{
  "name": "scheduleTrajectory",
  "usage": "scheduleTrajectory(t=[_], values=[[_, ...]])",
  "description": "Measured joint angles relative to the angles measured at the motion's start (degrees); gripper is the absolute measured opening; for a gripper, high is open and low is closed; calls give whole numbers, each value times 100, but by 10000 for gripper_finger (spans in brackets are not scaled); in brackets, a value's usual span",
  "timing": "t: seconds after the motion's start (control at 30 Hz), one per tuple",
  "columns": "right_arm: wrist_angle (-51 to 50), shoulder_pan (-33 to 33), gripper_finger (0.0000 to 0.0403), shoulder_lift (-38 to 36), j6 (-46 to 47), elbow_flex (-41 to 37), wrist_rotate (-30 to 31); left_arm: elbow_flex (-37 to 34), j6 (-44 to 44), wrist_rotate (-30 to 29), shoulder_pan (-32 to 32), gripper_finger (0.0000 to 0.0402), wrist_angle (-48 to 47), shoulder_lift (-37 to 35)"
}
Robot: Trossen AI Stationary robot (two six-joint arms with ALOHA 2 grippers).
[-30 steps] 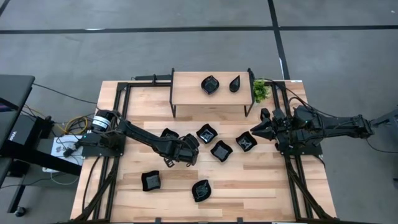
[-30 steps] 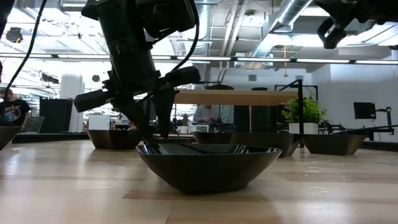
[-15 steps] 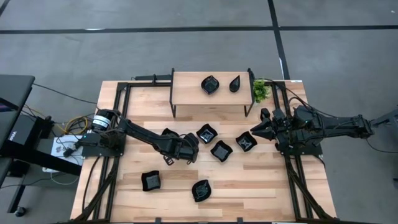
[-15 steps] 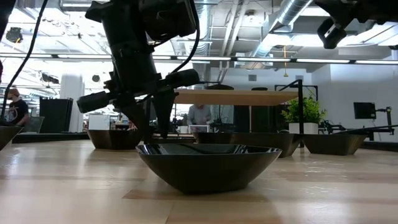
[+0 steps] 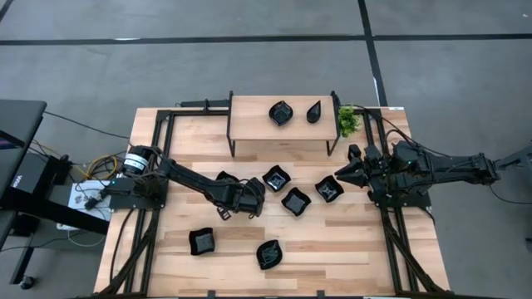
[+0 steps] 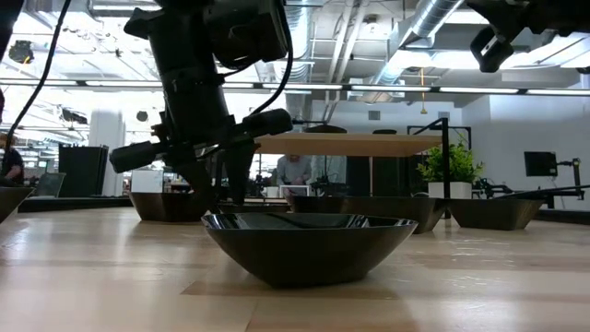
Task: Pick & Place Mini shaped plates
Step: Stack the top black leaf shaped plate on top of the other black leaf shaped plates on the shelf
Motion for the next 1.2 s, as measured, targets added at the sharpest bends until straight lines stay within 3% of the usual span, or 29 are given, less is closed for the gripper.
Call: scheduleTrajectory(t=[0.73, 1.2], values=[[2, 0, 71, 0, 0, 0, 7, -13, 87, 121, 186, 117, -8, 0], [4, 2, 71, 0, 0, 0, 9, -49, 90, 109, 186, 49, -20, -2]])
